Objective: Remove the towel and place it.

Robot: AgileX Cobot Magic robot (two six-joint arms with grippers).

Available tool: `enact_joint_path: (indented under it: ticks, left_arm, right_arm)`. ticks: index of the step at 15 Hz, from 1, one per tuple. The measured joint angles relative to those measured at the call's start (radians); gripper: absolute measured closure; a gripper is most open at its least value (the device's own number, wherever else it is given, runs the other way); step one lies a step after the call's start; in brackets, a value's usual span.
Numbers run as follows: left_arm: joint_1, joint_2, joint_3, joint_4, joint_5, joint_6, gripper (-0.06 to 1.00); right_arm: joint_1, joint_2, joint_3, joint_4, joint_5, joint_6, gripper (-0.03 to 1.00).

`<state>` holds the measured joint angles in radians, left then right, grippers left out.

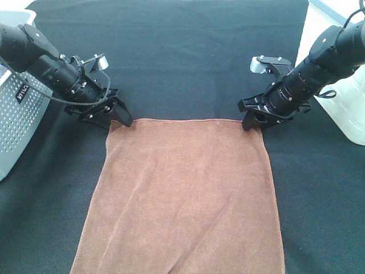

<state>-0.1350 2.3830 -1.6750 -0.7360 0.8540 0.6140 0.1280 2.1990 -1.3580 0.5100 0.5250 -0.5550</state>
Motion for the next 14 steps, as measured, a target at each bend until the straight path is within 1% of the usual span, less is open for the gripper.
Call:
enact_joint_path:
  ticks: [1,2,4,5,6,7,8,10,12,14]
  left_arm:
    - [0.0,0.0,0.0,0.0,-0.001,0.0,0.37]
    - [0.0,0.001,0.0,0.0,-0.004,0.0,0.43]
    - [0.0,0.007,0.0,0.001,-0.011,0.0,0.56]
    - [0.0,0.012,0.0,0.001,-0.022,0.0,0.69]
    - [0.0,0.012,0.0,0.002,-0.025,0.0,0.72]
    - [0.0,0.013,0.0,0.006,-0.04,-0.002,0.81]
    - [0.0,0.013,0.0,0.006,-0.04,-0.002,0.81]
    - [0.0,0.015,0.0,0.006,-0.054,-0.004,0.9]
    - [-0.002,0.015,0.001,0.005,-0.066,-0.004,0.94]
    - [-0.003,0.015,-0.004,0.006,-0.071,-0.004,0.94]
  right_arm:
    - [0.0,0.0,0.0,-0.001,0.014,0.0,0.57]
    - [0.0,0.0,0.0,-0.001,0.027,0.0,0.64]
    - [0.0,0.0,0.0,-0.009,0.027,0.0,0.78]
    - [0.0,0.002,0.001,-0.009,0.023,0.0,0.86]
    - [0.0,0.002,0.001,-0.009,0.022,0.001,0.95]
    - [0.0,0.002,0.001,-0.009,0.022,0.001,0.97]
    - [0.0,0.002,0.001,-0.009,0.022,0.001,0.97]
    - [0.0,0.002,0.001,-0.009,0.021,0.001,0.97]
    - [0.0,0.002,0.002,-0.009,0.017,0.001,0.97]
    - [0.0,0.004,-0.01,-0.012,0.016,0.001,0.97]
